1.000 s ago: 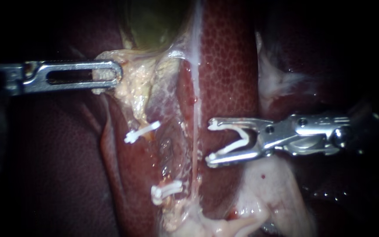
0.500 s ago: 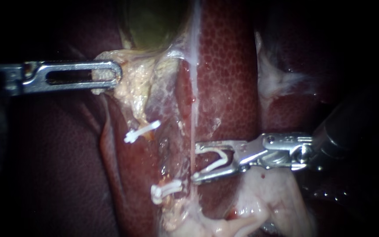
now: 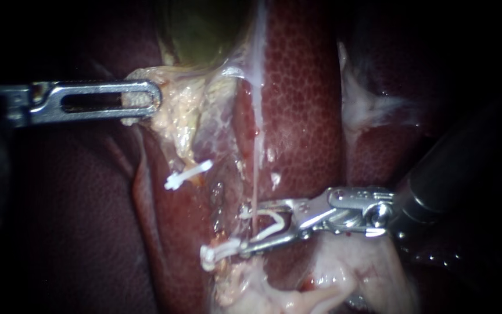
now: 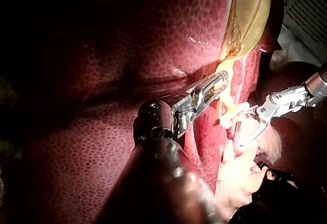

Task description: Clipping first clip right tube

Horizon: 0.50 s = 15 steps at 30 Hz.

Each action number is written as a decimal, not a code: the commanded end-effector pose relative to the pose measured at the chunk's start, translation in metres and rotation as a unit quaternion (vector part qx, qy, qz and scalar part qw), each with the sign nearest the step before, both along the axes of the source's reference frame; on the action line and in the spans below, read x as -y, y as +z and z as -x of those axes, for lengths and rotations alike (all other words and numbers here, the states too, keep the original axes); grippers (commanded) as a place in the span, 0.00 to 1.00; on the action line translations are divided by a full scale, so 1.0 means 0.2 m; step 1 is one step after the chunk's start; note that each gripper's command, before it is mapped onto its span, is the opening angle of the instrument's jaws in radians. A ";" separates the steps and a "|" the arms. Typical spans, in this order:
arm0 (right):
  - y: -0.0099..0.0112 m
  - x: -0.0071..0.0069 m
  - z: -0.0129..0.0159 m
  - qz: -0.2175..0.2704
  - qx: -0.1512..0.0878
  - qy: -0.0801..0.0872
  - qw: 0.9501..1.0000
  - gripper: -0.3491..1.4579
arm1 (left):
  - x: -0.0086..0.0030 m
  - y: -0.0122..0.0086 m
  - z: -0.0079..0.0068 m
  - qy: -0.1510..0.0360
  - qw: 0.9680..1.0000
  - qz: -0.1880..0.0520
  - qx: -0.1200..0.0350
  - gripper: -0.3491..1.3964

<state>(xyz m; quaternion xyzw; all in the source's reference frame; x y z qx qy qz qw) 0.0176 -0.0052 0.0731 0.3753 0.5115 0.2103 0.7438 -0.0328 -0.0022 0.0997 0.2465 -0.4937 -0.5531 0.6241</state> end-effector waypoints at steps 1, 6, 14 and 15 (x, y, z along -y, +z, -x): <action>0.000 0.000 -0.001 -0.001 -0.001 0.002 1.000 0.51 | 0.000 0.000 0.000 0.000 1.000 0.000 0.000 0.00; 0.001 0.000 0.000 -0.004 -0.001 0.002 1.000 0.47 | 0.000 0.000 0.000 0.000 1.000 0.000 0.000 0.00; 0.002 0.000 0.002 -0.018 -0.004 -0.006 1.000 0.32 | 0.000 0.000 0.000 0.000 1.000 0.000 0.000 0.00; 0.002 0.000 0.002 -0.021 -0.004 -0.007 1.000 0.28 | 0.000 0.000 0.000 0.000 1.000 0.000 0.000 0.00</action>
